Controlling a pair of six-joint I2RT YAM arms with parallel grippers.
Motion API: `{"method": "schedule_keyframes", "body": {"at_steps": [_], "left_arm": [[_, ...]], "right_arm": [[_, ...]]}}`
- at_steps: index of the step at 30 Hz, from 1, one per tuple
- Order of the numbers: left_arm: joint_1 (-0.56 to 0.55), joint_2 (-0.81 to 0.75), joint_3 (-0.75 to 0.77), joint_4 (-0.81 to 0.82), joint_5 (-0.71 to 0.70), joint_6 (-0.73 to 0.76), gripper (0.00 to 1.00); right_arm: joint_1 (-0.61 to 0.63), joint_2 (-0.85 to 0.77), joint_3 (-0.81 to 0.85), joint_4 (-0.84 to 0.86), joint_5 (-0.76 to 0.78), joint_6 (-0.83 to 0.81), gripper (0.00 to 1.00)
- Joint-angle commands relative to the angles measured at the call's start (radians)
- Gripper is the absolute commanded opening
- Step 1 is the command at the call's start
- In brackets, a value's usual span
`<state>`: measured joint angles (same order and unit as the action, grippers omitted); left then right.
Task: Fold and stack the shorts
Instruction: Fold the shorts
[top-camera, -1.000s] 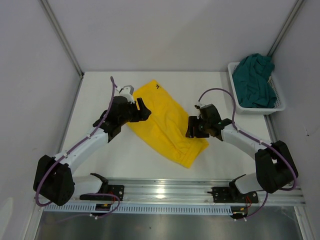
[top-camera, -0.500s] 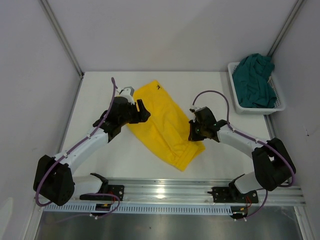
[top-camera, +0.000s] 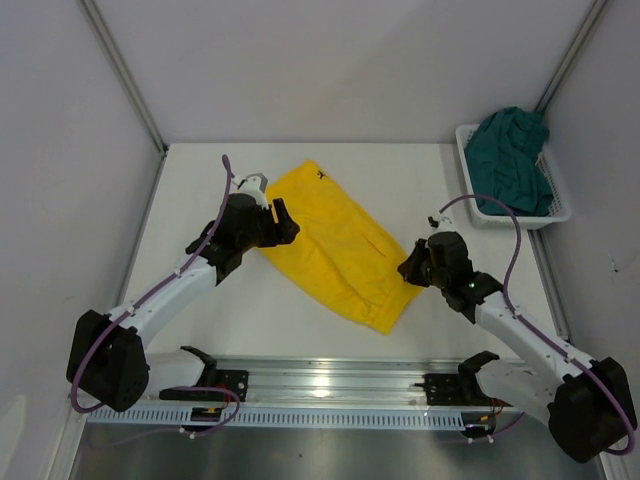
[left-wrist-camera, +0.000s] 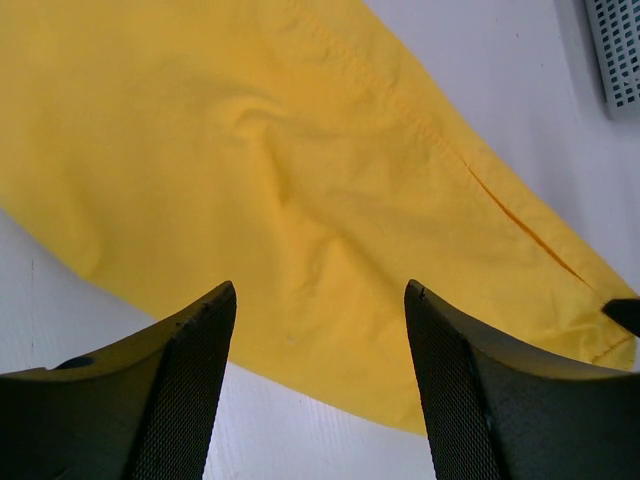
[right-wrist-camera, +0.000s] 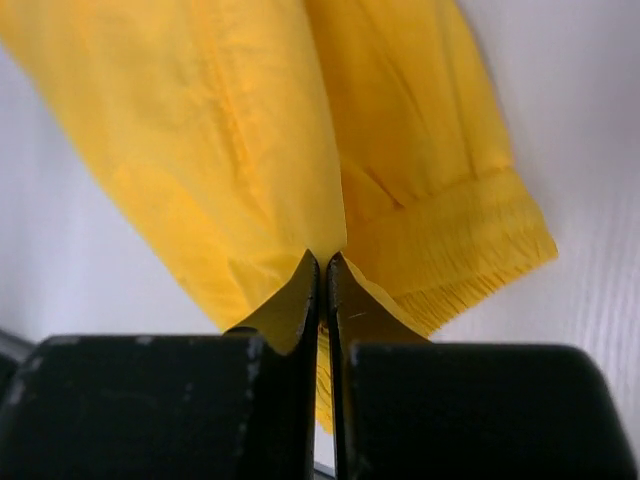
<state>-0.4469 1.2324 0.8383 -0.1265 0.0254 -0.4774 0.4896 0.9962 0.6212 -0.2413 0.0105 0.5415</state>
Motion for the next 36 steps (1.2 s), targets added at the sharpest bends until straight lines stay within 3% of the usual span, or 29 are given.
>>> {"method": "schedule_keyframes", "body": {"at_steps": [1,13,14,17,18,22,31,36], "left_arm": [[-0.007,-0.010,0.024,0.011,-0.018,0.011,0.71],[-0.009,-0.013,0.021,0.005,-0.045,0.026,0.71],[-0.012,-0.013,0.021,0.004,-0.044,0.028,0.71],[-0.018,-0.013,0.024,0.007,-0.047,0.037,0.71],[-0.025,-0.011,0.021,0.005,-0.053,0.039,0.71],[-0.064,0.007,0.051,-0.012,-0.065,0.072,0.71],[-0.268,0.042,0.039,0.013,-0.093,0.072,0.71],[-0.418,0.168,0.071,0.011,-0.127,0.069,0.71]], "right_arm": [[-0.052,0.051,-0.064,0.002,0.115,0.142,0.00],[-0.118,0.332,-0.018,-0.050,0.233,0.199,0.01],[-0.121,0.340,-0.009,-0.059,0.233,0.196,0.06],[-0.121,0.311,-0.017,-0.055,0.226,0.186,0.33],[-0.121,0.276,-0.021,-0.052,0.223,0.172,0.52],[-0.137,0.202,-0.029,-0.085,0.207,0.146,0.75],[-0.181,-0.054,-0.092,-0.162,0.063,0.130,0.78],[-0.259,-0.085,-0.115,-0.188,-0.039,0.094,0.80]]}}
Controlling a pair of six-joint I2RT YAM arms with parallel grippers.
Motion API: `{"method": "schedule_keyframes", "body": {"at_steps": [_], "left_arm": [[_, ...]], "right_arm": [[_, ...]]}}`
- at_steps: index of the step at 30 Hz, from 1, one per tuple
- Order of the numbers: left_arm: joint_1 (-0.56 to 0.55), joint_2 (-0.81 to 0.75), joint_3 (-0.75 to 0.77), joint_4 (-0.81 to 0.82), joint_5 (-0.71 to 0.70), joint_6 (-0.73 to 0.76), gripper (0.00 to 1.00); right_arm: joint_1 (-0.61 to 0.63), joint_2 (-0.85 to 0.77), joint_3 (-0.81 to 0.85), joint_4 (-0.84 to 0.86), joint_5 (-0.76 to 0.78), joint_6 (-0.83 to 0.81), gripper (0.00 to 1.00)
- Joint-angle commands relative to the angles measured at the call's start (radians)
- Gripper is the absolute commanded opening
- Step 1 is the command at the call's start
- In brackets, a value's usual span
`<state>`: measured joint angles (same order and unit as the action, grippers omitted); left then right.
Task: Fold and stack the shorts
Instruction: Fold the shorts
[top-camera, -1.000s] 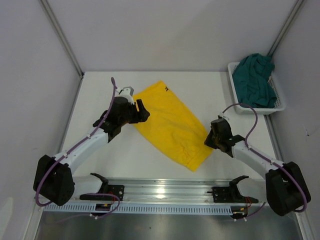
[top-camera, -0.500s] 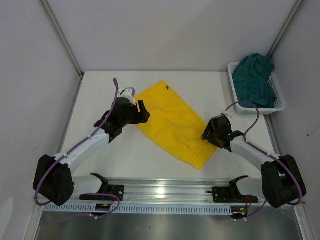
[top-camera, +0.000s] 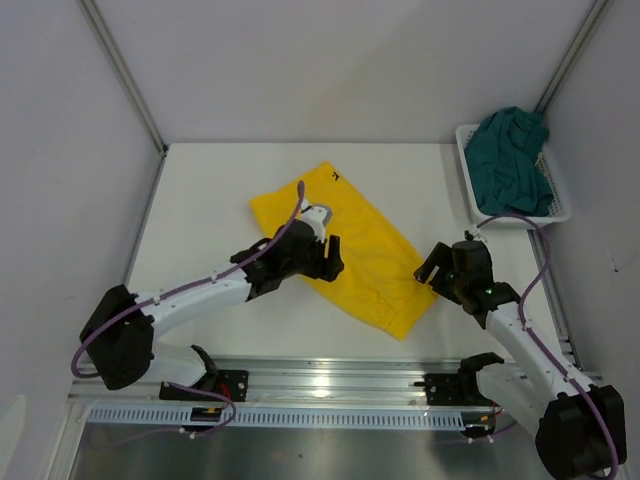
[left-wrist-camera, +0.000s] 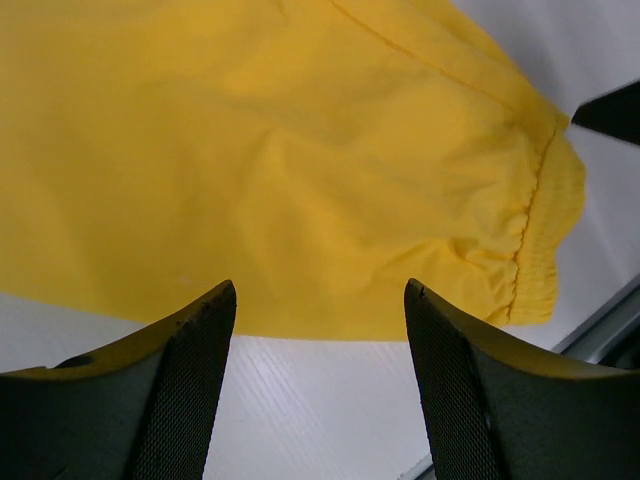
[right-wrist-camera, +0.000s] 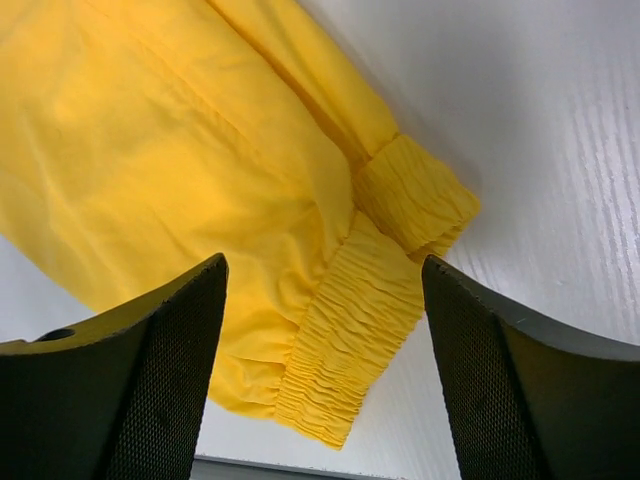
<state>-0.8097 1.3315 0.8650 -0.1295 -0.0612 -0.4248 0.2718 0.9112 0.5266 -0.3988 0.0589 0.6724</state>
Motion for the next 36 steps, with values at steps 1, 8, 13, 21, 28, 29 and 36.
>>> {"method": "schedule_keyframes", "body": {"at_steps": [1,8,13,21,28,29,36], "left_arm": [[-0.071,0.095,0.084,0.001,-0.048,0.006,0.70],[-0.169,0.248,0.199,-0.035,-0.057,-0.019,0.70],[-0.201,0.314,0.275,-0.061,-0.078,-0.026,0.70],[-0.230,0.396,0.402,-0.113,-0.098,-0.022,0.70],[-0.258,0.466,0.436,-0.110,-0.084,-0.022,0.70],[-0.261,0.472,0.440,-0.111,-0.086,-0.020,0.70],[-0.287,0.543,0.494,-0.148,-0.106,-0.012,0.70]], "right_arm": [[-0.063,0.003,-0.043,-0.005,-0.117,-0.043,0.80],[-0.216,-0.021,-0.167,0.118,-0.317,-0.053,0.84],[-0.258,-0.049,-0.186,0.153,-0.335,-0.060,0.84],[-0.261,0.009,-0.188,0.205,-0.324,-0.039,0.84],[-0.318,0.029,-0.155,0.203,-0.295,-0.043,0.84],[-0.321,0.028,-0.152,0.202,-0.292,-0.045,0.84],[-0.353,0.067,-0.131,0.253,-0.307,-0.071,0.86]]}}
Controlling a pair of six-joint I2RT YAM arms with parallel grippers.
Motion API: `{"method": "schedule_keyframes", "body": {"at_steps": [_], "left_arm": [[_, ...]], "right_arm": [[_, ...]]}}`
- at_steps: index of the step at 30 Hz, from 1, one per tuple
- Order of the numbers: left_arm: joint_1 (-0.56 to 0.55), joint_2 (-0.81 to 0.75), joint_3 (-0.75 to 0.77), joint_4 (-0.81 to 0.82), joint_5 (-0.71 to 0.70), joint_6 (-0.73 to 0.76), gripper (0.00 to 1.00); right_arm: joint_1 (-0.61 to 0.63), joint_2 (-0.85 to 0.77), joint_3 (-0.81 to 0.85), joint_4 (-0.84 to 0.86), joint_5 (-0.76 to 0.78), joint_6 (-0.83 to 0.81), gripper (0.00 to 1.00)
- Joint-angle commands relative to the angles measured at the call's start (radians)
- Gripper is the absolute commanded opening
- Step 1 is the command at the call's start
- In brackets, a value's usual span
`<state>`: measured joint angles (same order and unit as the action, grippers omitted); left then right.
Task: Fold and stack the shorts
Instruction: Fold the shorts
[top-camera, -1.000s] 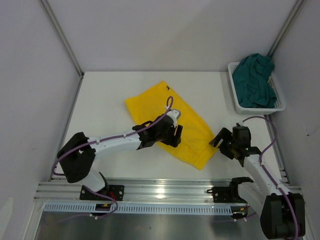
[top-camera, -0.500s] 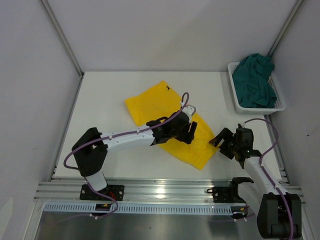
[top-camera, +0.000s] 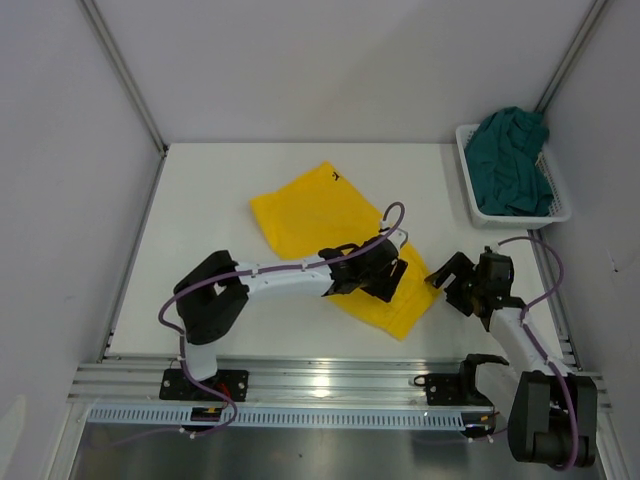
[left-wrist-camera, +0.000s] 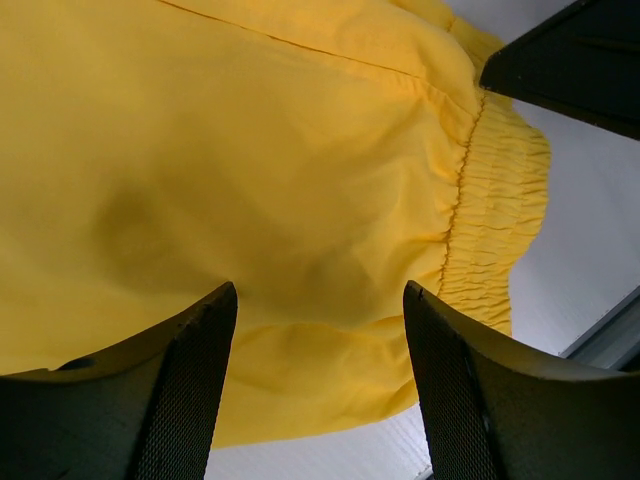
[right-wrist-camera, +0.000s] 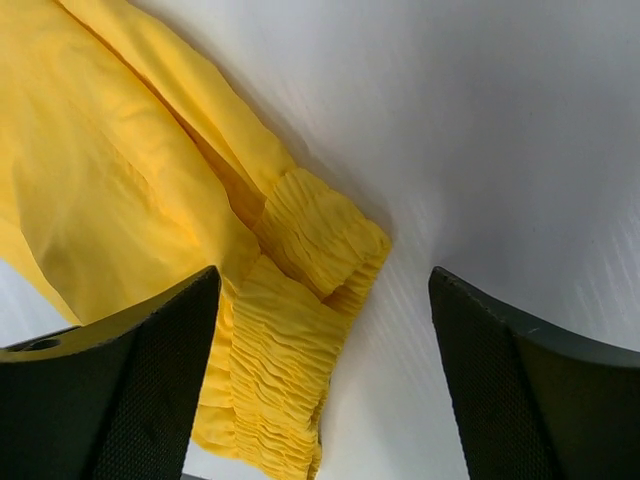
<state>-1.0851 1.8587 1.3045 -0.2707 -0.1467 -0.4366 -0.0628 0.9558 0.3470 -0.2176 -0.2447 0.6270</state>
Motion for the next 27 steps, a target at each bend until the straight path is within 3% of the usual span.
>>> {"method": "schedule_keyframes", "body": {"at_steps": [1,8,14,27], "left_arm": [[-0.010,0.029,0.059,-0.015,-0.022,-0.001,0.70],[-0.018,0.103,0.104,-0.073,-0.102,0.006,0.69],[-0.016,0.138,0.110,-0.082,-0.108,0.002,0.69],[-0.018,0.195,0.154,-0.114,-0.108,-0.010,0.69]], "right_arm": [[-0.023,0.050,0.052,0.083,-0.025,-0.035,0.87],[-0.084,0.256,0.069,0.280,-0.186,-0.065,0.90],[-0.100,0.383,0.083,0.328,-0.298,-0.059,0.88],[-0.092,0.187,0.029,0.064,-0.313,-0.115,0.86]]}}
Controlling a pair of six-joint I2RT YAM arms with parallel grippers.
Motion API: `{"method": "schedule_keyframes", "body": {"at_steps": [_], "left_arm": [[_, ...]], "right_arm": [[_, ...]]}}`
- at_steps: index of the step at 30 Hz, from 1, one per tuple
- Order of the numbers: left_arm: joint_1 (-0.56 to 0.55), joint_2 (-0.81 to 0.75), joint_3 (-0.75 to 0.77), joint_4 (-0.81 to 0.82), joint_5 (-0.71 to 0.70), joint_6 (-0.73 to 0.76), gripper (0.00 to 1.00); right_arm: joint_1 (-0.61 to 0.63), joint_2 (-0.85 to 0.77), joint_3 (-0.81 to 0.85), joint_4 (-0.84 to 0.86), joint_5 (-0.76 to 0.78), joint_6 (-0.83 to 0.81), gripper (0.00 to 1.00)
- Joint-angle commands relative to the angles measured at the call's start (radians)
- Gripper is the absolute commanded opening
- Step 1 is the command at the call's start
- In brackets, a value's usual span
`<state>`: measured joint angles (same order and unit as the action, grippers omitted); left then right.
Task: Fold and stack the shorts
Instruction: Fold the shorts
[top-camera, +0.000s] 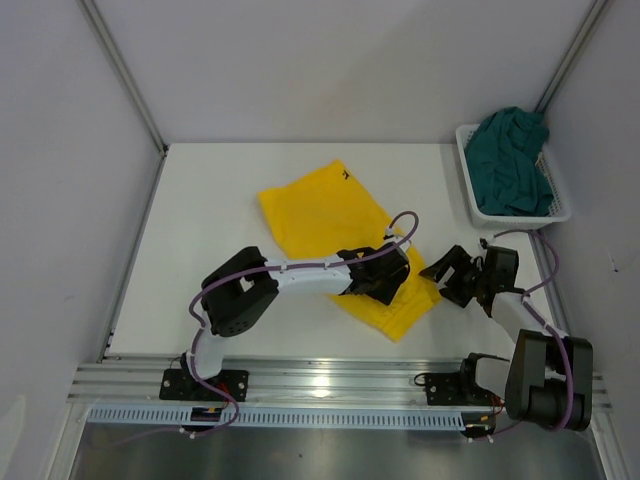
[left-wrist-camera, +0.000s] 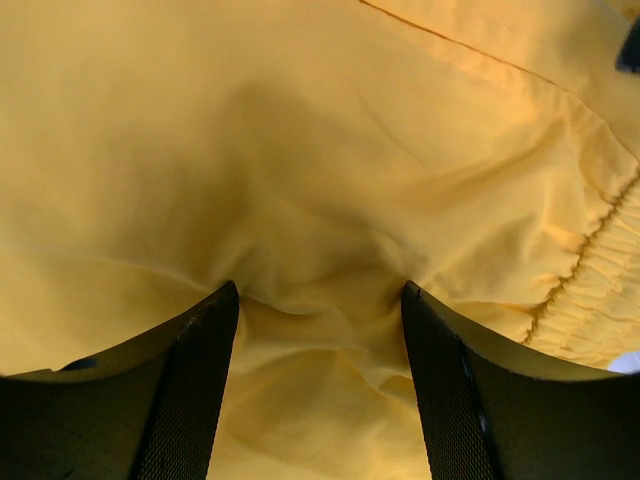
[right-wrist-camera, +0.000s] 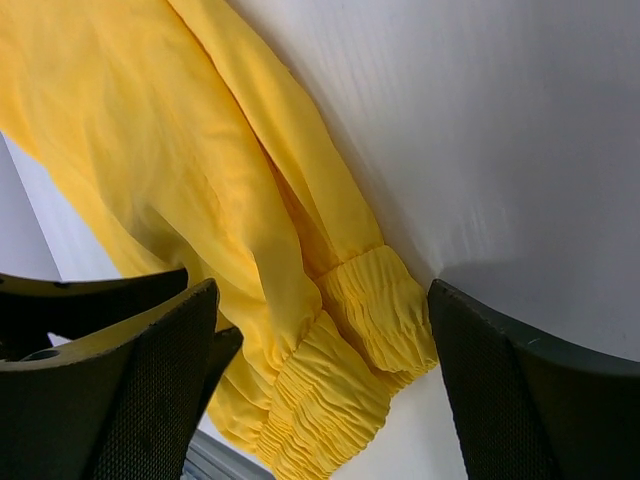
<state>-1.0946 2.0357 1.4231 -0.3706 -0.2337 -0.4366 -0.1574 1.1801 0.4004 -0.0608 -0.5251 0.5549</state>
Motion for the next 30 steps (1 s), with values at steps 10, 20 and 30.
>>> {"method": "schedule_keyframes", "body": {"at_steps": [10,20,30], "left_arm": [[-0.007,-0.005,0.010,-0.008,-0.022,-0.011,0.69],[0.009,-0.029,-0.052,0.006,-0.038,-0.013,0.69],[0.021,-0.037,-0.076,0.016,-0.030,-0.014,0.69]], "right_arm": [[0.055,-0.126,-0.089,-0.073,-0.070,-0.013,0.80],[0.127,-0.247,-0.144,-0.102,-0.072,0.010,0.74],[0.190,-0.259,-0.173,-0.102,-0.052,0.033,0.70]]}}
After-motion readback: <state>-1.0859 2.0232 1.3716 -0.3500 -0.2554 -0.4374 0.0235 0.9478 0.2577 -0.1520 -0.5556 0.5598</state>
